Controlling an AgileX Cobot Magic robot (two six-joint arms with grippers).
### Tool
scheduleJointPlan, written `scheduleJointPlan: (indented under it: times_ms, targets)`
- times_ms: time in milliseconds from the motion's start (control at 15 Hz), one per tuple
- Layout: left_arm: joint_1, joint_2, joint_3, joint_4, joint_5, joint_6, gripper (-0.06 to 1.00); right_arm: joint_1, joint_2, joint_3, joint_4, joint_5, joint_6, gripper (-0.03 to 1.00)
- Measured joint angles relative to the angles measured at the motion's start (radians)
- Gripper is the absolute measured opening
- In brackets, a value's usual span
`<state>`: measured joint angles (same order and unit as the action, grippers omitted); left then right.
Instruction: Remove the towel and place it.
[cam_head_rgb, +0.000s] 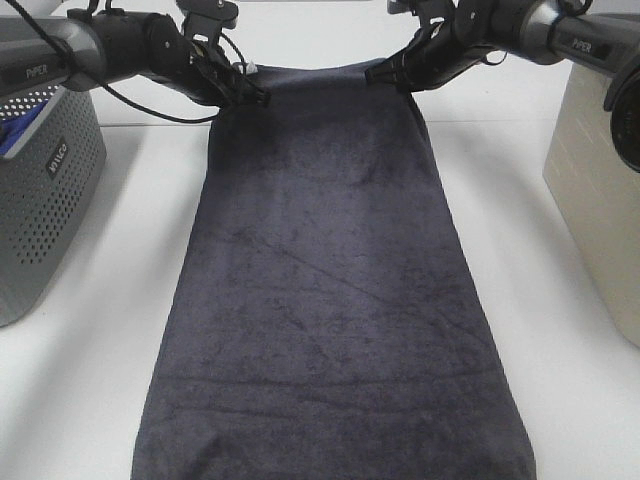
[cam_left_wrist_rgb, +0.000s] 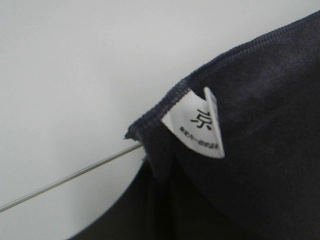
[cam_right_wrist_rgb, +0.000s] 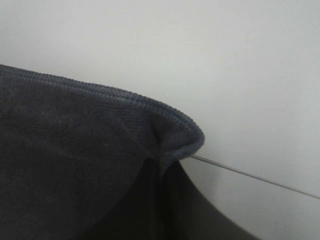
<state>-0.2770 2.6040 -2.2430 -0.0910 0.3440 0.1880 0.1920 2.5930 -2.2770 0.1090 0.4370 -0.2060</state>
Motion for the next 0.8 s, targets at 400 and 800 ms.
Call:
scheduleJointPlan:
  times_ms: [400,800]
  targets:
    - [0.0,0.072,0.0,0.011,-0.124,0.0,0.0,0.0,0.078,0.0,0.0,-0.055,-0.007,0.01]
    - [0.0,0.093,0.0,0.025,-0.213,0.0,0.14,0.0,0.097,0.0,0.0,-0.079,-0.042,0.09]
